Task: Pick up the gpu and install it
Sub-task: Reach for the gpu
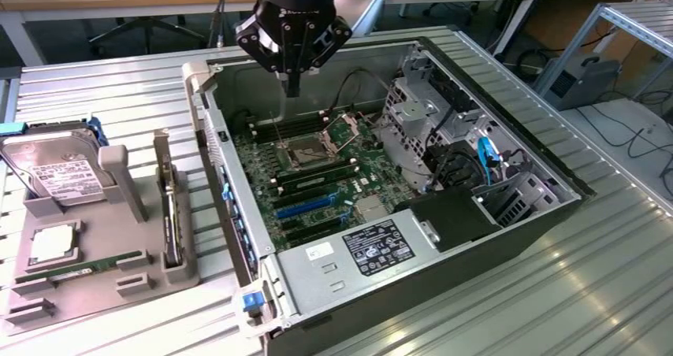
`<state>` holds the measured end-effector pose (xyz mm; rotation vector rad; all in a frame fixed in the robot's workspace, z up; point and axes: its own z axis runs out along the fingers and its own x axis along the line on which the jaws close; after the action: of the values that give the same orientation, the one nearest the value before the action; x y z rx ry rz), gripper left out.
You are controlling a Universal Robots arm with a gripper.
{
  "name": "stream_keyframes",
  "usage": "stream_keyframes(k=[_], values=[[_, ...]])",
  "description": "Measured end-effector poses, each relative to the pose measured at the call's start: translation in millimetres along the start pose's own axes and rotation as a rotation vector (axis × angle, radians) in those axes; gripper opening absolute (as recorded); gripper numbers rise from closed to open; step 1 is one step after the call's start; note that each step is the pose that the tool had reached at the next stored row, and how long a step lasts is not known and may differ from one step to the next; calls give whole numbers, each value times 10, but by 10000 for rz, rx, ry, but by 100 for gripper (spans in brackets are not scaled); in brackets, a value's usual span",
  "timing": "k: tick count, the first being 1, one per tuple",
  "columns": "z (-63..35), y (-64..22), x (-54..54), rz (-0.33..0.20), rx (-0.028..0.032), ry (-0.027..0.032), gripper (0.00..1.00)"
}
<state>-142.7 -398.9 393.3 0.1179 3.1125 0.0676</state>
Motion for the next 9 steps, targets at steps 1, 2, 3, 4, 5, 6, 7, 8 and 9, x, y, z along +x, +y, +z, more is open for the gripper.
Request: stream_keyframes(k=[1, 2, 3, 4, 5, 6, 7, 8, 9], values=[[0, 0, 6, 0, 0, 0, 11], [0, -1, 11, 0, 0, 0, 11], [-1, -1, 17, 0, 0, 0, 11], [-1, -2, 24, 0, 0, 0, 11], [0, -3, 30, -1, -1, -1, 11], [-1, -3, 36, 0, -1, 0, 11], [-1, -3, 42, 0, -1, 0, 11], [-1, -4, 48, 0, 0, 0, 11], [-1, -4, 54, 1, 0, 0, 11]])
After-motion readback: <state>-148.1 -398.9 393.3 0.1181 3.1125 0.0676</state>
